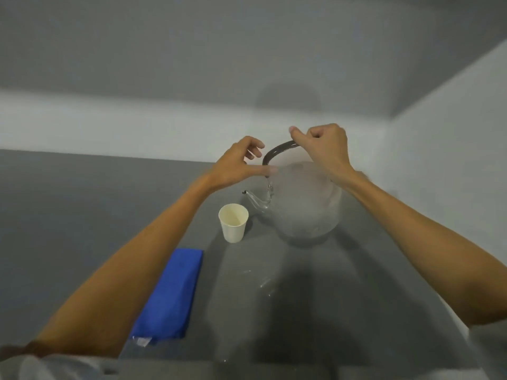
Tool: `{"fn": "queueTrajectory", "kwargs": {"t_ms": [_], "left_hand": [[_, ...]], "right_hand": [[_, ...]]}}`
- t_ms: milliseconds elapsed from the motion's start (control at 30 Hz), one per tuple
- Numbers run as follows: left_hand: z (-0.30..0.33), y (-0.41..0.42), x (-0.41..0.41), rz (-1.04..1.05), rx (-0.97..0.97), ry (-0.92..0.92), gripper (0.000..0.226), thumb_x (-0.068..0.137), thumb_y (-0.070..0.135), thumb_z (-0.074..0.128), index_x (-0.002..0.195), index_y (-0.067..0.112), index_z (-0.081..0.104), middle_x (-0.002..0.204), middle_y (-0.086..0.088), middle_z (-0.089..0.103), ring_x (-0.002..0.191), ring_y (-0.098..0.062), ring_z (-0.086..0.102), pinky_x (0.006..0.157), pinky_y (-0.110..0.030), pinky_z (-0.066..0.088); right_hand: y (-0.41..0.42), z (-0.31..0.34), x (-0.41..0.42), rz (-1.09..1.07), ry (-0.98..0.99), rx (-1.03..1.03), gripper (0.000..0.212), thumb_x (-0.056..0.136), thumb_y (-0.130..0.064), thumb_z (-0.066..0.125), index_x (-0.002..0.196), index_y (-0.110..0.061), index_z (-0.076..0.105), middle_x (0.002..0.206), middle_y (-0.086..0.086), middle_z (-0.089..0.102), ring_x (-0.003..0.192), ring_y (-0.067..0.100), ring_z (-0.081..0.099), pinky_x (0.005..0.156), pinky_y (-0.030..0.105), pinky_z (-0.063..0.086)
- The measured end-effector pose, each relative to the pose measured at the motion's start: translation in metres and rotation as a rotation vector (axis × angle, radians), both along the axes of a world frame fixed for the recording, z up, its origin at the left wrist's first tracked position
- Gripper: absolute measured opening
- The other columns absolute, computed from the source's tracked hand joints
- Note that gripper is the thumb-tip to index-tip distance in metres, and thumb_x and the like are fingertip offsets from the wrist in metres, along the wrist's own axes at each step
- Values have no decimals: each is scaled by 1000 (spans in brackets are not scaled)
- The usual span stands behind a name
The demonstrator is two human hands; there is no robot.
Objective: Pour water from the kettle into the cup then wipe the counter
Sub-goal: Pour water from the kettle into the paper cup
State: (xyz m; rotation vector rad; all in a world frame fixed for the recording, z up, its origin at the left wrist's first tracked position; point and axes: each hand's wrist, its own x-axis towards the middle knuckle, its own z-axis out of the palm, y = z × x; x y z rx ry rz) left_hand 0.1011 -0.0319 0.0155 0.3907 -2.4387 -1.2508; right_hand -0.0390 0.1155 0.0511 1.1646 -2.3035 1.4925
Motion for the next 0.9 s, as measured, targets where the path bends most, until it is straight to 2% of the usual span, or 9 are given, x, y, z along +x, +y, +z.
{"fn": "queueTrajectory", "kwargs": {"t_ms": [100, 233, 333, 400, 500, 667, 733, 800, 900], "left_hand": [[-44, -15, 16, 69, 82, -42, 84, 60, 50, 82, 128, 28, 39, 123, 3, 46, 112, -13, 45, 84, -17, 37], [-97, -28, 37, 150, 169, -131, 106, 50, 51, 82, 138, 20, 32, 130, 1, 39, 119, -14, 40, 98, -28, 37], [-131, -32, 50, 142, 235, -230, 107, 55, 41, 88, 141, 18, 28, 132, -1, 37, 125, -18, 39, 106, -35, 37], [-149, -32, 54, 158, 246, -260, 108, 55, 37, 89, 141, 16, 27, 130, 0, 37, 125, -18, 40, 107, -36, 37], [-168, -29, 57, 161, 271, -257, 110, 53, 35, 91, 141, 15, 27, 137, -2, 37, 126, -18, 39, 108, -39, 38], [-187, -22, 56, 129, 352, -202, 109, 50, 31, 92, 139, 19, 31, 141, -2, 40, 128, -21, 43, 108, -43, 40], [-191, -20, 54, 126, 380, -178, 106, 51, 29, 92, 138, 19, 33, 140, -1, 44, 126, -21, 46, 107, -43, 41], [-195, -17, 51, 135, 397, -151, 98, 54, 27, 91, 135, 22, 36, 134, 5, 48, 123, -19, 49, 102, -36, 44], [-195, -12, 48, 156, 386, -101, 87, 60, 27, 87, 132, 32, 39, 124, 13, 52, 115, -13, 52, 87, -17, 43]], "right_hand": [[-2, -14, -1, -2, 33, 50, 60, 80, -41, 66, 41, -8, 36, 35, -6, 25, 44, 15, 24, 56, 27, 33], [-3, -28, -3, 1, 84, 110, 58, 79, -41, 65, 43, -5, 38, 39, 2, 28, 46, 18, 26, 54, 28, 31], [-4, -35, -3, -3, 118, 154, 60, 80, -42, 65, 46, 2, 42, 43, 10, 33, 47, 20, 29, 54, 28, 32], [-4, -38, -4, 1, 135, 176, 58, 80, -42, 64, 46, -1, 42, 44, 11, 34, 48, 20, 30, 55, 28, 32], [-3, -41, -5, -4, 153, 195, 57, 81, -41, 64, 45, -5, 38, 45, 11, 32, 49, 21, 28, 55, 28, 32], [-3, -43, -8, -3, 165, 206, 59, 81, -40, 64, 46, 1, 41, 44, 11, 32, 48, 20, 28, 55, 29, 33], [-3, -42, -9, -7, 178, 211, 58, 81, -40, 64, 44, -2, 39, 43, 8, 30, 48, 20, 27, 55, 28, 31], [-3, -40, -10, -12, 186, 218, 58, 81, -40, 64, 43, -7, 35, 42, 6, 28, 48, 19, 25, 54, 28, 31], [-2, -36, -13, -11, 187, 220, 59, 81, -39, 64, 42, -13, 29, 40, 2, 25, 46, 18, 22, 54, 29, 30]]}}
